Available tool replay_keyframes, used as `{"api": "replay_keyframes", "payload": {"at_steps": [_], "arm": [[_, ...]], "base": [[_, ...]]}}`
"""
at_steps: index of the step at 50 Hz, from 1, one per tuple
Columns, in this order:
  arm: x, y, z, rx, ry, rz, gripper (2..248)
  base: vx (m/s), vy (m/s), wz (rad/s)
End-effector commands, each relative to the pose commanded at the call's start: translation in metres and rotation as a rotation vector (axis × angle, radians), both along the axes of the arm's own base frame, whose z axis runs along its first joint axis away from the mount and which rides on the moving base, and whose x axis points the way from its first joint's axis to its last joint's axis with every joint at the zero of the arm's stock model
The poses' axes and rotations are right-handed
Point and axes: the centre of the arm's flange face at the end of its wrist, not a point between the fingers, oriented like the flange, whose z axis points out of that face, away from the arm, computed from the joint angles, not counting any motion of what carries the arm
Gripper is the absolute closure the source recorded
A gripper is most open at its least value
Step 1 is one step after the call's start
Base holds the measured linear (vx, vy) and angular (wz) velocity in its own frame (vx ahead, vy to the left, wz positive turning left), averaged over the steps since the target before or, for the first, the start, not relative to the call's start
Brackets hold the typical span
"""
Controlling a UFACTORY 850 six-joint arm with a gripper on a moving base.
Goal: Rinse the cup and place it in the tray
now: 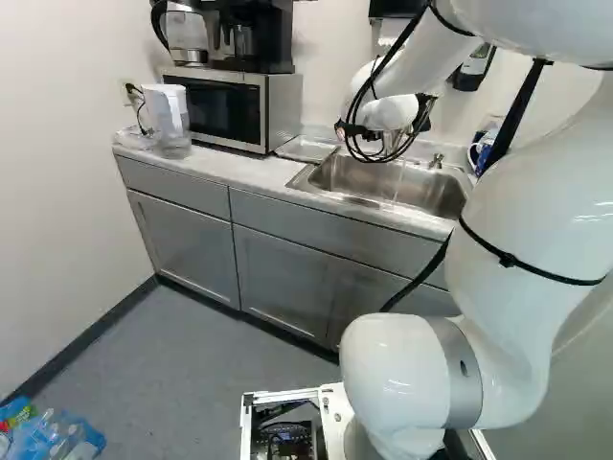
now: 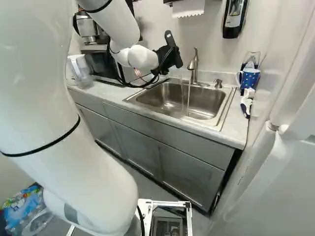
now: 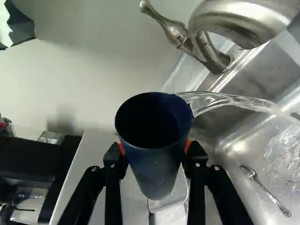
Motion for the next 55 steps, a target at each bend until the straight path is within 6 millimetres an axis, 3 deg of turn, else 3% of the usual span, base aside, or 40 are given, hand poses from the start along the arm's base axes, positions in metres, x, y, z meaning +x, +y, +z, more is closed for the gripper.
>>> {"api": "replay_keyframes", "payload": {"at_steps": [55], "arm": [[0.0000, 0.0000, 0.0000, 0.548, -0.105, -0.150, 124]], "base": [[0.000, 0.000, 0.000]]}}
